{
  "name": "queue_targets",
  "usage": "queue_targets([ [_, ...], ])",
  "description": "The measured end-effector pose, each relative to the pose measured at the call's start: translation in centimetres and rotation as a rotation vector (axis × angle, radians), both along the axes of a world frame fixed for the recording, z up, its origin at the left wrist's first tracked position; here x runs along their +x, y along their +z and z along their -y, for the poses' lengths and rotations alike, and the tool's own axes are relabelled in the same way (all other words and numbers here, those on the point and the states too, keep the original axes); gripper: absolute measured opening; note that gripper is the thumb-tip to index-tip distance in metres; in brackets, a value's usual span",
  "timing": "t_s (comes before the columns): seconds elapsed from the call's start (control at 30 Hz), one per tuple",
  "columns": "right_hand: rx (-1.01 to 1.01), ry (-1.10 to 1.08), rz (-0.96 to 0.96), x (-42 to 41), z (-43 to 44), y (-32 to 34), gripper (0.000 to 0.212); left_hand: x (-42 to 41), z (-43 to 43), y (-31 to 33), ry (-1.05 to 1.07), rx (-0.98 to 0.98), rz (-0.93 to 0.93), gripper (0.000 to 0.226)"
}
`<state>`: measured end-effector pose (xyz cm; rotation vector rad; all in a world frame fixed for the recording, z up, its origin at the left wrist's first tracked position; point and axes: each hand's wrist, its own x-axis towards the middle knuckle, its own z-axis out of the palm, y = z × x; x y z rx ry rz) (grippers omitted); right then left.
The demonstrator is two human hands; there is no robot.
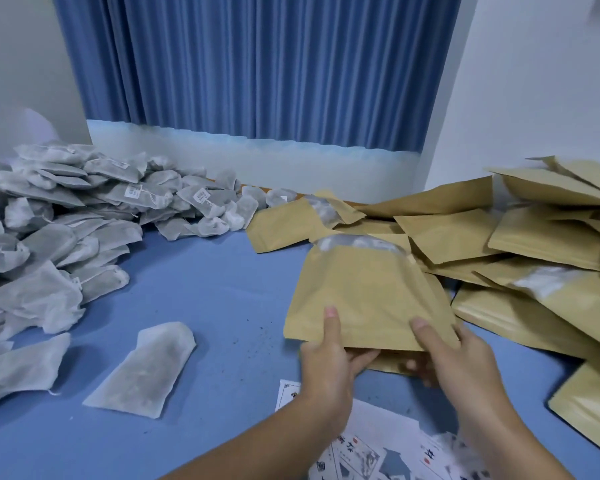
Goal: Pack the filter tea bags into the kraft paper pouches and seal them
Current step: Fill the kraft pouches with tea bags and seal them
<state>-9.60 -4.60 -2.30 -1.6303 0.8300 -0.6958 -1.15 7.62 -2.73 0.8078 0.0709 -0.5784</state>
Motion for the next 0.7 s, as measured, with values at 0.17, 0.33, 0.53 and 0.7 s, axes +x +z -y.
queue_targets([
  [0.17, 0.226, 0.279, 0.226, -0.6, -0.3, -1.2, 0.022, -0.2, -0.4, -0.2, -0.154, 0.175, 0.113, 0.030],
  [0.33, 0.300, 0.424, 0.295, -0.7, -0.1, -0.6, 0.032, -0.5, -0.6, -0.2, -0.185, 0.181, 0.201, 0.027],
  [0.53, 0.280, 0.261, 0.353, -1.2, -1.3, -0.9, 0.026, -0.8, -0.2, -0.5, -0.136, 0.193, 0.207, 0.018],
  [0.7, 0.453, 0.131, 0.442, -0.3, -3.4, -0.8, 0.013, -1.5, 0.4, -0.3, -0.115, 0.185, 0.201, 0.019],
])
